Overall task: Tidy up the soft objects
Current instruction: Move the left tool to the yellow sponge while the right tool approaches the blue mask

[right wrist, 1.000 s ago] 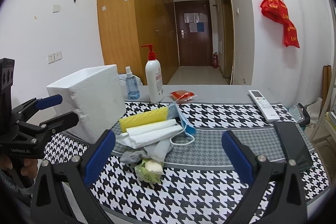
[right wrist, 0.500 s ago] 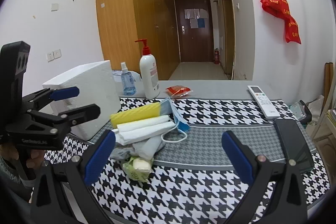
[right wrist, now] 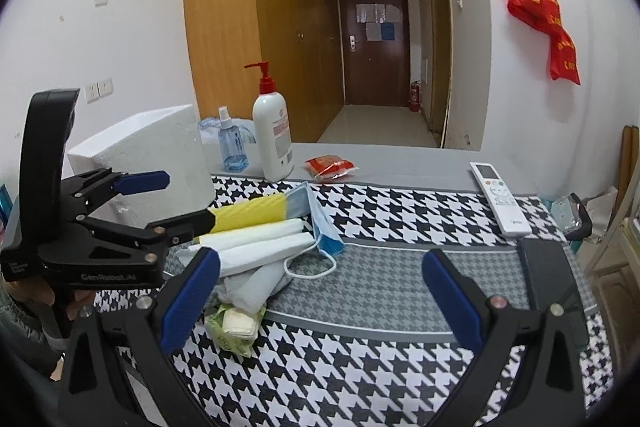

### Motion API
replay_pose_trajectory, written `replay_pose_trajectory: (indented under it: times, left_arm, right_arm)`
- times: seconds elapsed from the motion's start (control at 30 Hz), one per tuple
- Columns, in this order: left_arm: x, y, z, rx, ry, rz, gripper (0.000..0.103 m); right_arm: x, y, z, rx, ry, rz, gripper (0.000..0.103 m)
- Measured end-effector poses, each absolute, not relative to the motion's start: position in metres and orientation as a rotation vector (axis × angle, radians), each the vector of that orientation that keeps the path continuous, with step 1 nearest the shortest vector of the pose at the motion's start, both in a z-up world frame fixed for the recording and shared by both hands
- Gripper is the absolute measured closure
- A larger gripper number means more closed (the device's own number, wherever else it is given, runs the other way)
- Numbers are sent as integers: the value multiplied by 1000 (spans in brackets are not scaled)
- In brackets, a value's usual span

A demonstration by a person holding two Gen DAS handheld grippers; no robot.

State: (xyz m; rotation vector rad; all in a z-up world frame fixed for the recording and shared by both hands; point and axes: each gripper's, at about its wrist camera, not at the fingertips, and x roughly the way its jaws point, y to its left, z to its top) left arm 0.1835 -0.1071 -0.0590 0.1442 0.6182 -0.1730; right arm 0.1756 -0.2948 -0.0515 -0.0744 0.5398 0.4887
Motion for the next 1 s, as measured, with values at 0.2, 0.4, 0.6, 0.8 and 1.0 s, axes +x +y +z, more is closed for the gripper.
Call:
replay_pose_trajectory:
  times: [0.2,0.4,0.6,0.8,1.0]
  left_arm:
    - [194,-107,-67,137,668,-155,27]
    - [209,-101,-77,103,724,-158,41]
    - [221,-95,-86,80,755,-129,43]
    - [228,-92,-93,73,784,-118,53]
    - [233,-88,-97,45,803,-130,69]
  right_arm:
    - [190,-289,-49,-103,564,512,1]
    - [203,-282,-45,-128,580,534,1]
    - [215,-274,-48,-164,605,542,1]
    - [225,-268,-51,-178,626,558,1]
    - [237,-260,-55,-198,652,571,1]
